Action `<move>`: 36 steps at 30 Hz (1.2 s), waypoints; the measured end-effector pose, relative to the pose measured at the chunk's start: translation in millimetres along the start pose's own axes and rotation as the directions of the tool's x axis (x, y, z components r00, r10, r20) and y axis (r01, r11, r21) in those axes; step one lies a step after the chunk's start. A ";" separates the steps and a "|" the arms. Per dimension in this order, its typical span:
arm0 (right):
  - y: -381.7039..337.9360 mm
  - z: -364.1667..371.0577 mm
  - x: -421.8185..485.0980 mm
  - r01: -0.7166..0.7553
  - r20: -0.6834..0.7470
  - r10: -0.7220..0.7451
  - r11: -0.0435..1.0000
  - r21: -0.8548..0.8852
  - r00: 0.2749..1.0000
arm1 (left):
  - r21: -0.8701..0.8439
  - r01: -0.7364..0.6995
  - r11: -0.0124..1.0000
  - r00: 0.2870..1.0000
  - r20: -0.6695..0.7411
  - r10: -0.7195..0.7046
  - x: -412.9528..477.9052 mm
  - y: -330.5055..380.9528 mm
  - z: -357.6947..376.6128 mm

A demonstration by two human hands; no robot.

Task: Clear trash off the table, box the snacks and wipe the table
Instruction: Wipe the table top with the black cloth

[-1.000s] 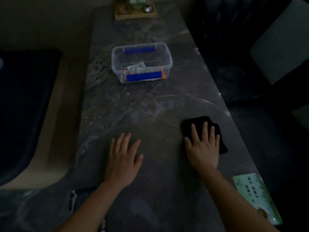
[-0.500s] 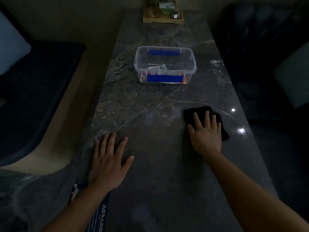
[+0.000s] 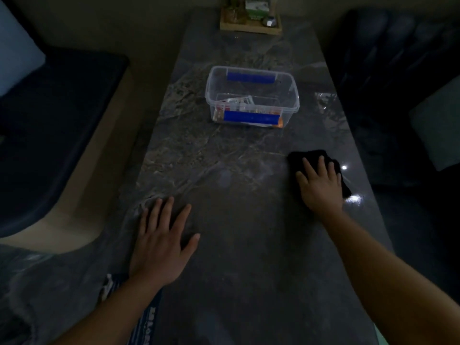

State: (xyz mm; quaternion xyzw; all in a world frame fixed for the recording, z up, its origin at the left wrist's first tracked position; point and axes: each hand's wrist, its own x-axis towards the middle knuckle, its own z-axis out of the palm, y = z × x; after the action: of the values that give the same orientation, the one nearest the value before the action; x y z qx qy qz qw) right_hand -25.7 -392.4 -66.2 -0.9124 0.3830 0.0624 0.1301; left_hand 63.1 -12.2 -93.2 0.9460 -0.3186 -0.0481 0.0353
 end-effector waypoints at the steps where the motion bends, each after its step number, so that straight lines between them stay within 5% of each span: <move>1: -9.6 -1.4 6.6 0.048 0.022 -0.048 0.999 -0.001 0.999 | 0.004 0.001 1.000 1.000 -0.002 -0.001 0.7 -0.5 0.5; 7: -2.1 46.9 -133.5 0.561 0.035 -0.565 0.807 -0.186 0.824 | -0.002 0.000 1.000 1.000 0.009 0.000 0.0 0.9 -3.1; 10: 17.0 39.9 -125.8 0.542 0.091 -0.535 0.820 -0.184 0.840 | 0.008 -0.014 1.000 1.000 0.015 0.014 0.4 0.3 -2.3; 13: -17.9 14.9 -41.9 0.234 0.009 -0.234 0.970 -0.070 0.972 | 0.017 -0.008 1.000 1.000 0.004 0.008 0.3 -0.5 -0.1; 15: -48.2 7.9 2.3 0.123 0.017 -0.123 0.992 0.003 0.992 | 0.019 -0.008 1.000 1.000 -0.001 0.008 0.3 0.1 0.5; 21: -30.8 49.8 -111.4 0.508 -0.005 -0.516 0.846 -0.163 0.857 | -0.016 0.012 1.000 1.000 0.011 -0.012 -1.2 1.6 -4.0; 24: 5.9 49.9 -136.8 0.597 0.090 -0.592 0.781 -0.184 0.801 | -0.023 0.014 1.000 1.000 0.024 -0.014 -0.9 3.1 -5.5; 26: -2.5 34.1 -96.1 0.534 0.052 -0.535 0.824 -0.191 0.843 | -0.010 0.014 1.000 1.000 0.025 -0.013 -0.4 3.1 -6.0; 29: -51.5 13.1 -25.9 0.246 0.041 -0.244 0.968 -0.052 0.969 | -0.002 0.023 1.000 0.999 0.022 -0.023 -0.9 3.7 -5.5; 31: -84.4 19.0 -19.1 0.197 0.039 -0.196 0.980 -0.014 0.980 | -0.008 0.023 1.000 1.000 0.021 -0.023 -1.4 3.9 -5.5; 36: -79.4 64.4 -138.0 0.622 -0.001 -0.628 0.771 -0.139 0.778 | 0.001 0.024 1.000 1.000 0.010 -0.024 -2.0 5.1 -7.9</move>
State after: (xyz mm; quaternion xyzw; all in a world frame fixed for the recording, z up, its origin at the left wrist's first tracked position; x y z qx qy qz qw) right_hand -66.3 -226.5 -83.4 -0.9955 0.0562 0.0191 0.0745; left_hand 59.3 -14.8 -84.7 0.9495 -0.3076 -0.0532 0.0329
